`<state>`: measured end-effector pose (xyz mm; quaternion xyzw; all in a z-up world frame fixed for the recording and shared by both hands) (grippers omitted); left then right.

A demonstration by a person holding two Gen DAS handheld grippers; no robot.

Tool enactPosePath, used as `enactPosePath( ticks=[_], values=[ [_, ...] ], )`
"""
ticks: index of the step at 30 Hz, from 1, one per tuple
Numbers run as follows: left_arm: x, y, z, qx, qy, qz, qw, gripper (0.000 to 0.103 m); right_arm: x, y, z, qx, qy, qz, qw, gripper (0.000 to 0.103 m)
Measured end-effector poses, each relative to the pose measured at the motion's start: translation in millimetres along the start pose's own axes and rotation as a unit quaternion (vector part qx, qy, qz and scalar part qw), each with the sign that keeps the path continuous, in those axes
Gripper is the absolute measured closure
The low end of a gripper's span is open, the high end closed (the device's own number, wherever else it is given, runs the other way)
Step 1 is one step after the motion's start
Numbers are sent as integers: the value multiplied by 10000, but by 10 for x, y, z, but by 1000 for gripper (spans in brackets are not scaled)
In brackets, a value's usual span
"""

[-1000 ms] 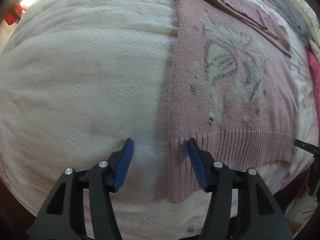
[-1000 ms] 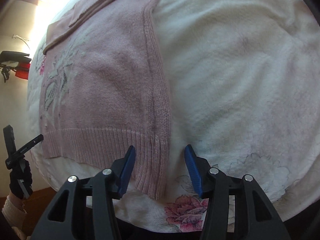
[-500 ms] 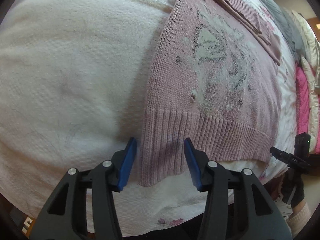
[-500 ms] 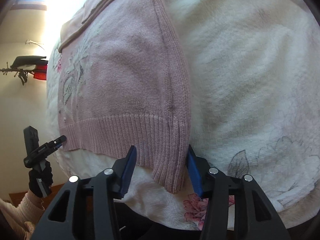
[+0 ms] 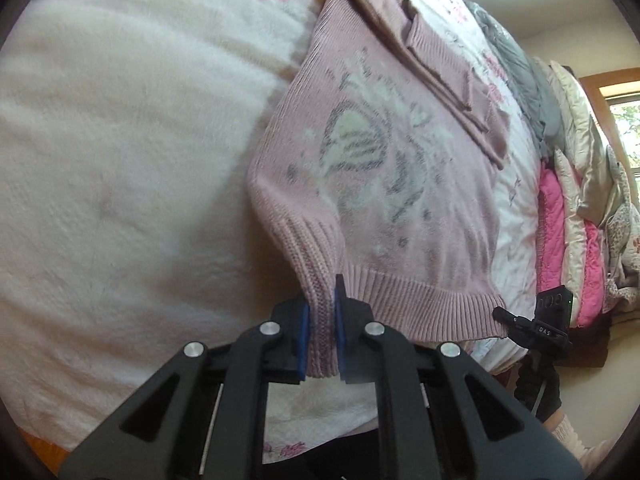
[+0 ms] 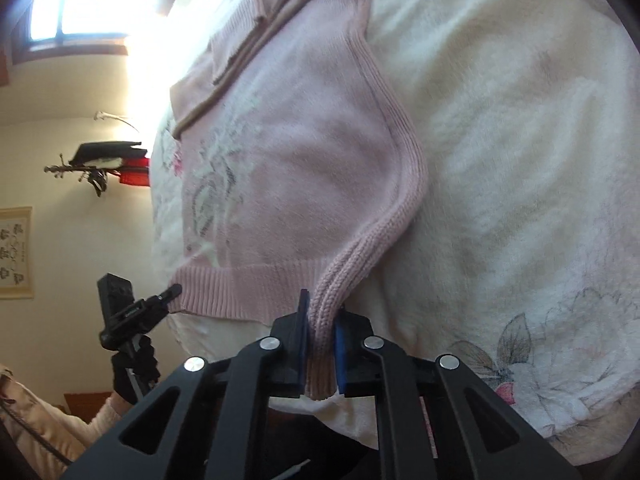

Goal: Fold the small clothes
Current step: 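Lift the hem with both tools and fold it up over the sleeves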

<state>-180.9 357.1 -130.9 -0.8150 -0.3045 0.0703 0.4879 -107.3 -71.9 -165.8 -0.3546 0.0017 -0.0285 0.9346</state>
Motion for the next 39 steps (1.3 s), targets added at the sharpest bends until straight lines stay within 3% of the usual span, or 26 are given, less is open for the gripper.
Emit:
enactPosePath(
  ticks=[6, 15, 21, 27, 31, 32, 34, 35, 39],
  values=[
    [484, -41, -224, -230, 186, -553, 9980, 94, 437, -185, 192, 549, 91, -536, 9970, 93],
    [1199, 236, -220, -160, 349, -1065, 9936, 94, 1184, -120, 146, 479, 115, -847, 9952, 93],
    [1613, 566, -128, -35, 291, -1107, 9934, 94, 1616, 79, -96, 374, 460, -855, 9946, 93],
    [1752, 744, -34, -149, 41, -925, 9956, 90, 1738, 250, -268, 383, 766, -758, 9934, 92],
    [1757, 660, 38, -386, -223, -784, 9959, 87, 1708, 188, -271, 538, 845, -751, 9921, 82],
    [1751, 612, 57, -428, -284, -791, 9955, 85, 1694, 142, -280, 518, 812, -760, 9924, 82],
    [1740, 481, 106, -435, -378, -923, 9941, 67, 1672, 79, -244, 449, 740, -810, 9929, 71],
    [1740, 399, 136, -374, -404, -1046, 9930, 65, 1676, 25, -239, 438, 729, -872, 9925, 65],
    [1743, 213, 118, -170, -88, -1237, 9921, 65, 1655, -145, -156, 166, 512, -1059, 9929, 60]
  ],
)
Point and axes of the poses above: each gripper's, at about its wrist camera, not at the fingertips, and y roughly the way its jaws point, z to its left, x to its top, the point moved 4 cm from there along y, roughly the way its jaws point, and after that the axes turned 6 degrees about -z, right-handed, at the moved point
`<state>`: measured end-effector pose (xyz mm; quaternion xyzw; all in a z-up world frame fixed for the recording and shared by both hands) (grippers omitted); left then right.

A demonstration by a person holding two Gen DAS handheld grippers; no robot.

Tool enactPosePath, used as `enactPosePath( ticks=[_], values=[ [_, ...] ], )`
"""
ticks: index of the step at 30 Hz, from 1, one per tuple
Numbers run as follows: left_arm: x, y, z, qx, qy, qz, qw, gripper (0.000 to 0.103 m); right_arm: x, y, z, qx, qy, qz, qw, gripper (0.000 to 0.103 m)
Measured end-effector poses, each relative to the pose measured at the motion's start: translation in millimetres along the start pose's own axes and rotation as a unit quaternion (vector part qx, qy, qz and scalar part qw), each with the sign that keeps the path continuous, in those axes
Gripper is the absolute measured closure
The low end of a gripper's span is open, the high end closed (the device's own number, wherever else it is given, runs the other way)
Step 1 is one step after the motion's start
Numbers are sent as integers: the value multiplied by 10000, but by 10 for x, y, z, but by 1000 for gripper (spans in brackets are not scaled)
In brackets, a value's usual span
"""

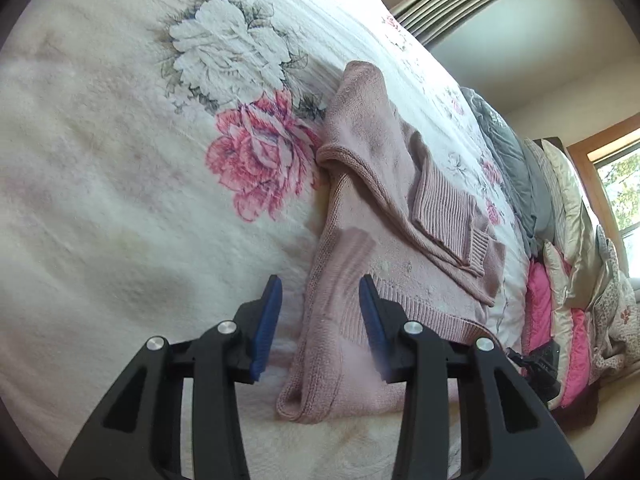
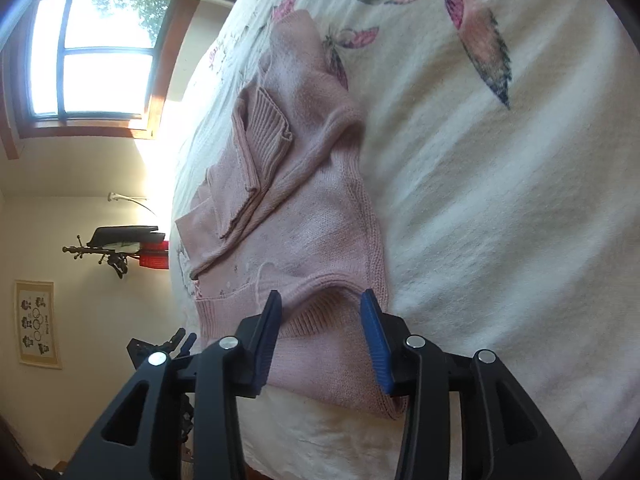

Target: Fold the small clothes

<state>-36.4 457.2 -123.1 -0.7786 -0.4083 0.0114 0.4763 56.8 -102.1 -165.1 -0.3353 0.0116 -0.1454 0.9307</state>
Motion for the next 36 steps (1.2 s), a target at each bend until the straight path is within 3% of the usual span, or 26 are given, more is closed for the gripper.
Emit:
enactPosePath(
  ticks=[6, 14, 15, 18, 23, 26, 30, 33, 36],
  values=[
    [-4, 248, -314, 451, 1224, 113, 9914, 61, -21, -68, 260, -252, -522, -125, 9982, 55],
    [67, 743, -566, 897, 2369, 267, 9670, 56, -61, 91, 576, -647, -1377, 50, 9883, 52],
    [66, 791, -572, 919, 2440, 308, 9649, 59, -58, 115, 605, -693, -1441, 55, 9871, 51],
    [32, 864, -589, 1035, 2643, 400, 9580, 86, -35, 150, 616, -772, -1522, 83, 9853, 51],
    [4, 720, -676, 863, 2753, 237, 9572, 89, 38, 206, 627, -1041, -1775, 104, 9785, 51],
    [-8, 662, -703, 789, 2744, 193, 9582, 90, 82, 277, 676, -1301, -2164, 126, 9675, 50],
    [-33, 561, -781, 675, 2771, 76, 9584, 95, 124, 448, 756, -1802, -2890, 198, 9400, 46],
    [-91, 558, -833, 520, 2796, 110, 9587, 95, 167, 605, 767, -1950, -3161, 321, 9279, 46],
    [-126, 736, -792, 686, 2843, 294, 9558, 94, 194, 771, 710, -2204, -3332, 492, 9154, 46]
  ],
)
Point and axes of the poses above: each gripper's, at about its wrist camera, not at the fingertips, and y roughly the way its jaws point, z to its left, x to its top, the point moved 4 cm from there along y, roughly the way its jaws point, and after that the axes turned 6 degrees about -z, right-handed, at the moved point
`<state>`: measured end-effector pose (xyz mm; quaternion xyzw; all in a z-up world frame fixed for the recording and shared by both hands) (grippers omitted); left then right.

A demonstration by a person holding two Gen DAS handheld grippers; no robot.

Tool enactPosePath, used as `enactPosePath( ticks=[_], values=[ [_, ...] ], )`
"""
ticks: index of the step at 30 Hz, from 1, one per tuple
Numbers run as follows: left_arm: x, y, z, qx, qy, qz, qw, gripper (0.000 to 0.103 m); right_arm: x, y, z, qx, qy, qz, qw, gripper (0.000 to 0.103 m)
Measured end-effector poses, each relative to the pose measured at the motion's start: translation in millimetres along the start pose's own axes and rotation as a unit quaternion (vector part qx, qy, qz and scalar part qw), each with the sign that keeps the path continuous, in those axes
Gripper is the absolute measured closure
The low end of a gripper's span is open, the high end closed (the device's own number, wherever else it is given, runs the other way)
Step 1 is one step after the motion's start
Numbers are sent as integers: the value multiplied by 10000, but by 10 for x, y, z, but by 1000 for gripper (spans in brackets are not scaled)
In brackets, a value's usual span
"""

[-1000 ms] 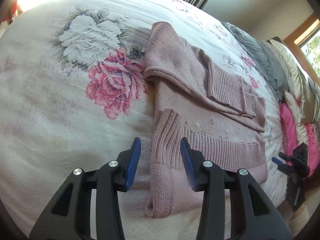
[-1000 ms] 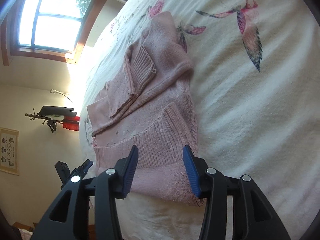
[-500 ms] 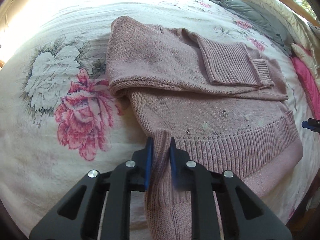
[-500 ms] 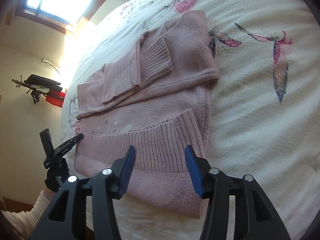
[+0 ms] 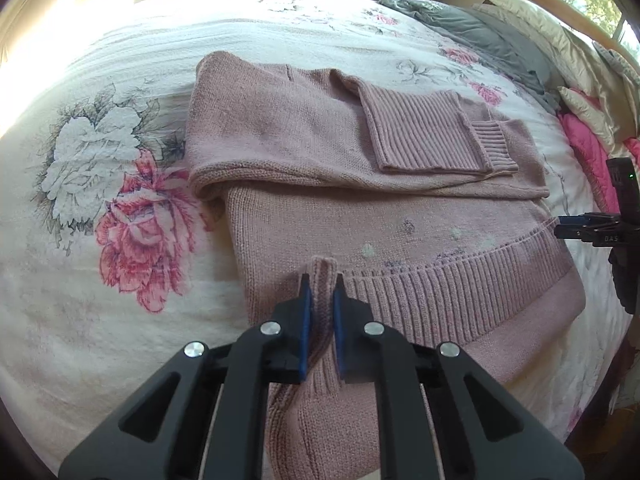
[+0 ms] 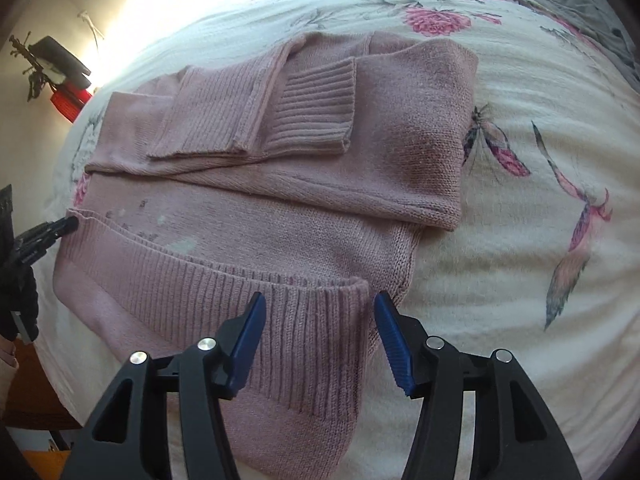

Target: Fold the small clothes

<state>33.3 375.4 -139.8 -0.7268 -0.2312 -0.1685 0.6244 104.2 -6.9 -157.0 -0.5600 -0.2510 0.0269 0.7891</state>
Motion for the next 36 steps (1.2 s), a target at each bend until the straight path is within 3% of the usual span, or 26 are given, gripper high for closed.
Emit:
enactPosePath(
  ticks=[2, 4, 7, 9, 10, 12, 15, 23, 28, 36],
  values=[
    [-4, 111, 57, 56, -76, 95, 9999, 91, -13, 109, 4, 42, -80, 147, 9999, 46],
    [5, 181, 114, 69, -135, 134, 9998, 82, -46, 186, 23, 37, -175, 268, 9995, 49],
    [22, 254, 148, 24, -187, 207, 9996, 77, -91, 212, 121, 134, -450, 294, 9985, 70],
    [30, 262, 143, -30, -213, 223, 9995, 82, -100, 179, 147, 120, -540, 238, 9982, 78],
    [34, 252, 130, -67, -209, 218, 9995, 92, -97, 150, 142, 162, -500, 196, 9984, 85],
    [39, 210, 86, -133, -135, 176, 9997, 94, -89, 69, 129, 332, -342, 104, 9988, 91],
    [54, 86, 34, -159, -75, 25, 9998, 95, -74, -118, 136, 593, -160, -114, 9980, 92],
    [458, -520, -10, -473, -314, -913, 9942, 95, 124, -718, 118, 931, 166, -826, 9921, 93],
    [880, -633, -21, -371, -274, -1398, 9891, 95, 520, -946, 43, 919, 278, -1318, 9866, 93],
    [1599, -361, 107, -251, -358, -1671, 9850, 95, 1342, -866, -91, 614, 151, -1628, 9846, 93]
  ],
)
Point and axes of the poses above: each gripper's, at about its wrist camera, not at the fingertips, and y roughly the way its jaws point, z to its left, x to its top, the point moved 4 cm from there along y, roughly the way its jaws point, and after that the axes turned 6 degrees about -z, right-handed, at the moved point
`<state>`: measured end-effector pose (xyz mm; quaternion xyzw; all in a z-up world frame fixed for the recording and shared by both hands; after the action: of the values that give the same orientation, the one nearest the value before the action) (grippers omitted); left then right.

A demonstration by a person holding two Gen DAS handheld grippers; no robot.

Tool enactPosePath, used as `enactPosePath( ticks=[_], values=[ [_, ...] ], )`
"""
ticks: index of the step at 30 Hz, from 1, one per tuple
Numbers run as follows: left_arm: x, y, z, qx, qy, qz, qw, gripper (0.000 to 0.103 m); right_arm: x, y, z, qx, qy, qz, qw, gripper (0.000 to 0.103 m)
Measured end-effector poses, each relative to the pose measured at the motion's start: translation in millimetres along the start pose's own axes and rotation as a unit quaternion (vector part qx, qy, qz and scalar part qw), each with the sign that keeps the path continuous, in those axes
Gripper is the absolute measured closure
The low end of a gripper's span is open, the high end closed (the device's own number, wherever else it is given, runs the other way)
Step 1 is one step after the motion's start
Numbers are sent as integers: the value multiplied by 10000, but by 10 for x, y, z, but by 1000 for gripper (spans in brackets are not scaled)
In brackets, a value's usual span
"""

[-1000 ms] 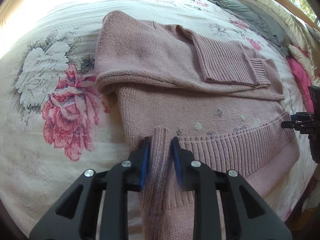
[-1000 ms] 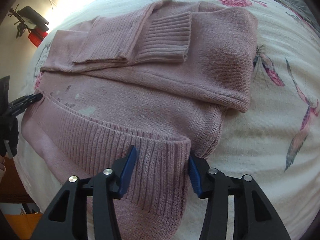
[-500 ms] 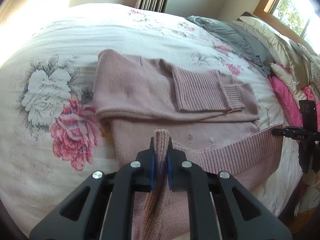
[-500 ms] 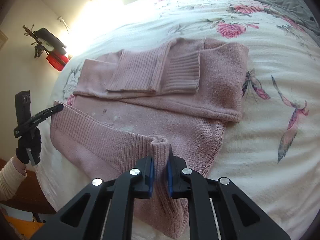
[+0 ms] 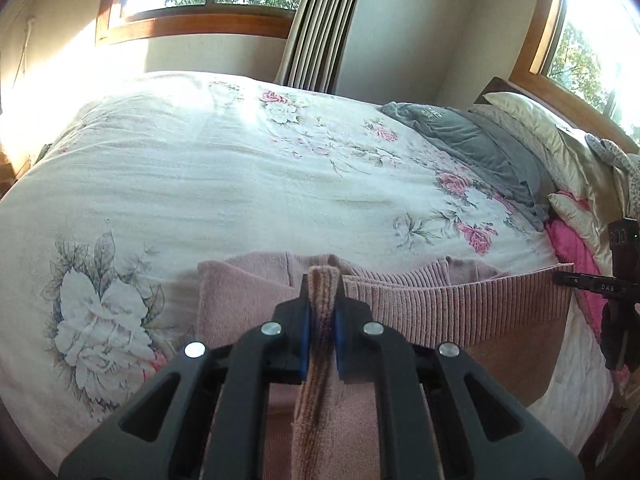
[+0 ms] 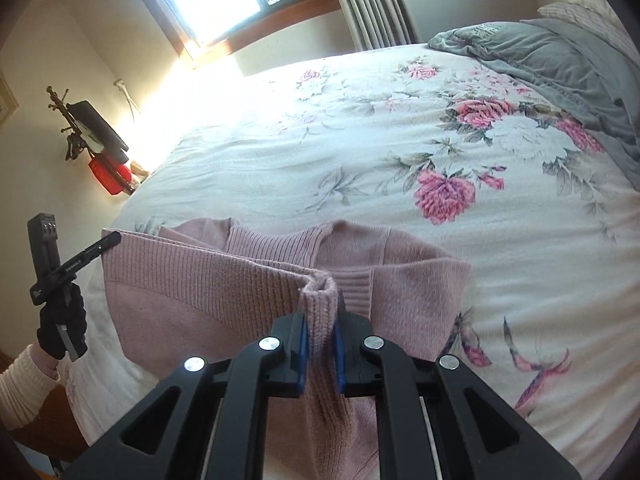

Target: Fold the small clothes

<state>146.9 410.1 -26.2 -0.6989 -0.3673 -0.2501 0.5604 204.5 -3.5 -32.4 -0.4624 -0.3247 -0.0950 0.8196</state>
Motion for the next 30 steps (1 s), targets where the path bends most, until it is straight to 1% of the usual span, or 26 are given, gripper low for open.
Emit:
enactPosePath(
  ticks=[3, 5, 8, 10, 12, 15, 16, 17, 18, 20, 21, 22, 23, 24, 25, 27, 30],
  values=[
    [120, 280, 54, 95, -33, 41, 9999, 95, 196, 207, -80, -107, 35, 16, 9999, 93],
    [188, 491, 103, 239, 19, 70, 9997, 95, 280, 367, -156, -224, 87, 35, 9997, 93],
    [245, 791, 194, 385, -38, 153, 9991, 95, 397, 613, -313, -429, 217, 35, 9988, 93],
    [238, 980, 271, 532, -96, 263, 9982, 95, 434, 799, -439, -486, 383, 112, 9980, 93],
    [174, 1189, 347, 629, -132, 504, 9967, 95, 405, 1009, -569, -615, 513, 267, 9964, 93],
    [-10, 1459, 501, 861, -178, 959, 9915, 94, 274, 1287, -711, -766, 623, 542, 9936, 93],
    [-62, 1507, 555, 912, -190, 1056, 9900, 90, 224, 1341, -731, -792, 636, 601, 9930, 92],
    [-96, 1536, 602, 965, -200, 1126, 9887, 87, 189, 1377, -753, -800, 650, 644, 9926, 89],
    [-119, 1535, 642, 974, -246, 1154, 9882, 83, 167, 1384, -765, -806, 661, 655, 9924, 86],
    [-123, 1450, 700, 869, -430, 1096, 9892, 78, 142, 1314, -784, -800, 732, 588, 9924, 75],
    [-127, 1385, 720, 859, -521, 1087, 9890, 71, 135, 1249, -785, -784, 756, 538, 9926, 74],
    [-138, 1305, 723, 816, -607, 1103, 9887, 67, 111, 1179, -782, -785, 757, 508, 9927, 72],
    [-158, 1211, 711, 699, -677, 1117, 9890, 65, 86, 1102, -764, -769, 736, 499, 9931, 69],
    [-187, 1112, 689, 600, -709, 1128, 9893, 59, 37, 1018, -733, -720, 697, 510, 9937, 66],
    [-245, 1000, 663, 577, -688, 1179, 9890, 55, -27, 927, -690, -662, 646, 525, 9943, 63],
    [-411, 780, 606, 517, -612, 1318, 9880, 53, -202, 752, -592, -539, 567, 621, 9950, 61],
    [-774, 471, 549, 552, -548, 1615, 9838, 53, -592, 517, -486, -373, 651, 858, 9935, 54]
  ],
)
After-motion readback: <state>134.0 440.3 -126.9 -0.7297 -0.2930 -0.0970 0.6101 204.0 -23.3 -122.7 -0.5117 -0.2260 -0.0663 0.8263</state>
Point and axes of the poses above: each gripper's, at about its wrist camera, not at the fingertips, and y roughly the way its jaws point, z to its left, x to its top, the point moved 4 cm from there along y, roughly the way its jaws point, and after that the axes turned 6 degrees about -z, right-handed, at the moved point
